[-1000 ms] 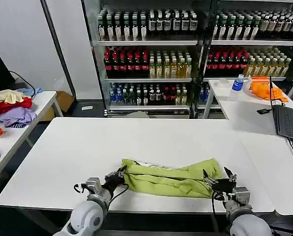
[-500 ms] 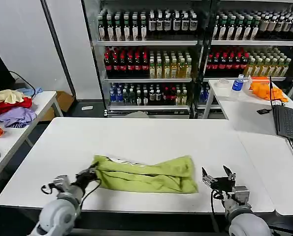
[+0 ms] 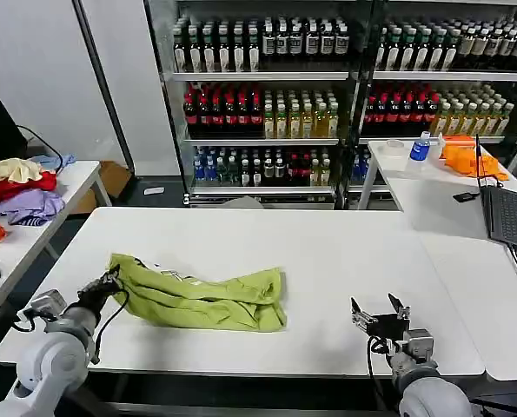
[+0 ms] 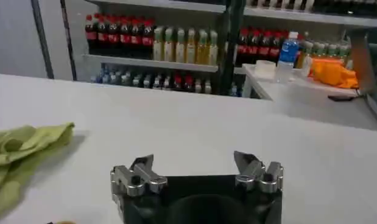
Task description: Fold and organize the clothes.
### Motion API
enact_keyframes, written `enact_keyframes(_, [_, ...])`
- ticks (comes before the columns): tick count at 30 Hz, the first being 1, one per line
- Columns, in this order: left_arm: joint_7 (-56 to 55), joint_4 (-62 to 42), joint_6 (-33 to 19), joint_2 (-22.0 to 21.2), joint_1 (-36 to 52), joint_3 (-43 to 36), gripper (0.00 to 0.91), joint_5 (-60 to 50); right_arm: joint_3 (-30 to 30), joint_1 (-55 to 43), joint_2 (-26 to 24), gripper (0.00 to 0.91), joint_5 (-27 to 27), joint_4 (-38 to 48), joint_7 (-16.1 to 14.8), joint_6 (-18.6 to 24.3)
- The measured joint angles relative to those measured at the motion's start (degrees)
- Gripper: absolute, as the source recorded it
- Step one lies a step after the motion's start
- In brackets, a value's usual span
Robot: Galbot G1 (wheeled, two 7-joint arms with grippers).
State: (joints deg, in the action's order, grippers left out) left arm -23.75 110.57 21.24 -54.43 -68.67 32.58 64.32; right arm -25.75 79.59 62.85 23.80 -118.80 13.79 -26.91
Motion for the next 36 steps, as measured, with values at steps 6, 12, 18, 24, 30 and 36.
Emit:
enact_keyframes(6, [-0.4,2.0,-0.8,-1.4,2.1,-2.6,0.030,6.1,-0.3,0.1,-0.4,0.907,0.2,0.4,-0.1,0.0])
enact_keyframes(12, [-1.1,3.4,-1.7,-3.6,4.4,-6.7,0.030,10.9,-0.4,0.0,-0.3,0.907,0.3,0.8,-0.1,0.1])
enact_keyframes(18, [-1.8,3.2,-2.4,-5.6,6.7,-11.2,0.030,13.1,-0.2,-0.5,0.0,0.907,0.2,1.3,-0.1,0.1])
enact_keyframes(24, [-2.5,2.7,-2.8,-7.6,9.0,-16.0,0.030,13.6,0.0,-0.8,0.2,0.907,0.2,1.6,-0.1,0.1])
enact_keyframes(30, [-3.0,2.0,-3.0,-9.9,10.7,-20.7,0.030,12.2,-0.1,-0.8,0.4,0.907,0.2,1.7,-0.1,0.1])
enact_keyframes(36, [-3.2,1.3,-3.0,-12.3,11.2,-24.8,0.071,10.0,-0.4,-0.4,0.5,0.907,0.2,1.7,-0.1,0.1])
